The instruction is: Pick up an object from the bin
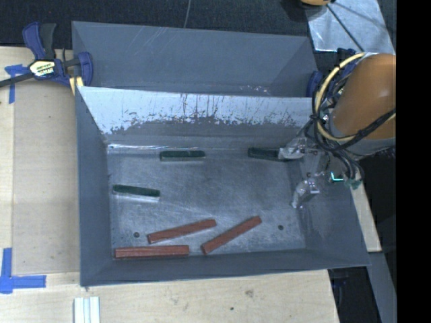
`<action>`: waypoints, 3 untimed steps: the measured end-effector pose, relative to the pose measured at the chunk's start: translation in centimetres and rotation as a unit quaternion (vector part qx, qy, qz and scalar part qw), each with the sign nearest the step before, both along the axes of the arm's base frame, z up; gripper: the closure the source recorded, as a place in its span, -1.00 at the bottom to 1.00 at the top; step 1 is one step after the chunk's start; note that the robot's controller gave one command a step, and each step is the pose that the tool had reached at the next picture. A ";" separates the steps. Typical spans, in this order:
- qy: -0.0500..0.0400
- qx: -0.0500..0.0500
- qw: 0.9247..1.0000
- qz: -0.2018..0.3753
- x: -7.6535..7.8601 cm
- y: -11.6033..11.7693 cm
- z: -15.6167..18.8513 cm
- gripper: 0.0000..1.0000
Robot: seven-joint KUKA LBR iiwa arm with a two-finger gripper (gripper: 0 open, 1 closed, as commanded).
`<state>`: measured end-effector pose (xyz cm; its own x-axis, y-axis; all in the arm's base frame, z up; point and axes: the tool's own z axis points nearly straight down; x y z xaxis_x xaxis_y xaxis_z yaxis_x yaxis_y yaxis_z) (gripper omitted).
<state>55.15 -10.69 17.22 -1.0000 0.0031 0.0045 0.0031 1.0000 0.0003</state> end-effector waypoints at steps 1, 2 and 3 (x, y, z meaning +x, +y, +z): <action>-0.004 -0.001 1.000 0.001 0.2 0.0 0.4 -1.00; -0.008 -0.002 0.999 0.047 -0.8 2.6 -2.6 -1.00; -0.015 -0.001 0.996 0.091 -2.3 6.7 -9.5 1.00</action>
Offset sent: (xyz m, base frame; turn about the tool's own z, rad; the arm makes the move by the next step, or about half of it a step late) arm -0.0254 0.0658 -0.0695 -0.2175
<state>52.81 -3.97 7.69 -0.9835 -0.1790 -0.0252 -0.1790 0.9838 -0.0052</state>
